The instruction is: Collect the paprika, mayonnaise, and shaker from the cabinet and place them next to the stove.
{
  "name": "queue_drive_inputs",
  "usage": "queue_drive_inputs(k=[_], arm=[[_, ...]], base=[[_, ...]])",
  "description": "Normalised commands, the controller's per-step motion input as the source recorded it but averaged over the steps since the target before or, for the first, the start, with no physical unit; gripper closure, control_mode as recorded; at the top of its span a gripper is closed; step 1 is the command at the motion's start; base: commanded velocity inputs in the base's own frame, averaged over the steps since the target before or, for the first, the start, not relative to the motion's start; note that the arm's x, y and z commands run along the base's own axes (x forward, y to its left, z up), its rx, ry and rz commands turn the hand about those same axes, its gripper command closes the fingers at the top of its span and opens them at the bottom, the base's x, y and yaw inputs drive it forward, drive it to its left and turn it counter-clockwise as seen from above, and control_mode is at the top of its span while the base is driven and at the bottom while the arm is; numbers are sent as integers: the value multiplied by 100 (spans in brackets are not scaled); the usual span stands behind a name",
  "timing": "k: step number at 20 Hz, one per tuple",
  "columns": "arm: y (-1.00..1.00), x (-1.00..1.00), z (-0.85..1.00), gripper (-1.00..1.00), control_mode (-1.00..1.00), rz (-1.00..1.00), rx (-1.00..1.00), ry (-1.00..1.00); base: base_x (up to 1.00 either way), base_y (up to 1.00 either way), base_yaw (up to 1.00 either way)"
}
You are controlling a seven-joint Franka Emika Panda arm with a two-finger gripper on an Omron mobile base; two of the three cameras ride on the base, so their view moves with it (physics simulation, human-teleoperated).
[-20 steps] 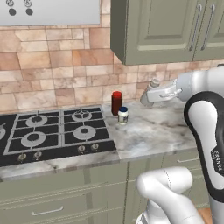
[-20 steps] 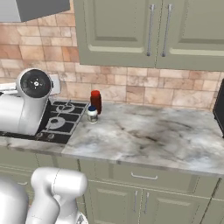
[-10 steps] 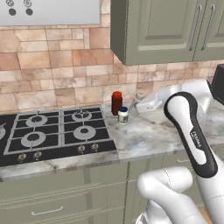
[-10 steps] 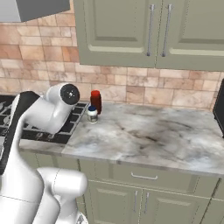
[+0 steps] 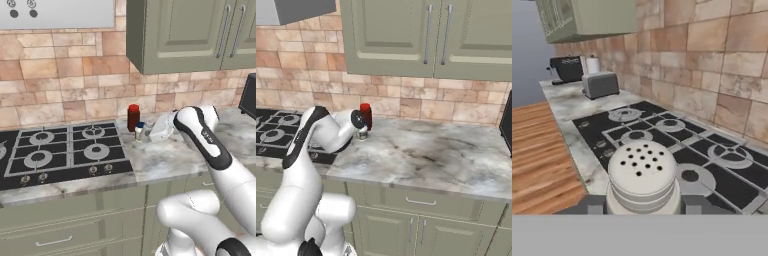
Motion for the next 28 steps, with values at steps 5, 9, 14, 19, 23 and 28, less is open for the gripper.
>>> queue_drive_inputs(k=[5, 9, 14, 19, 23, 28], arm=[[-18, 13, -35, 100, -100, 13, -8, 1], [-26, 0, -35, 100, -100, 7, -14, 2], [-4, 0, -46, 100, -100, 5, -14, 4], [-2, 0, -47, 100, -100, 7, -6, 2], [-7, 0, -40, 100, -100, 8, -1, 0], [-8, 4, -41, 100, -100, 9, 0, 0]], base=[[0, 0, 0], [0, 0, 0], [0, 0, 0], [0, 0, 0], [0, 0, 0], [0, 0, 0]])
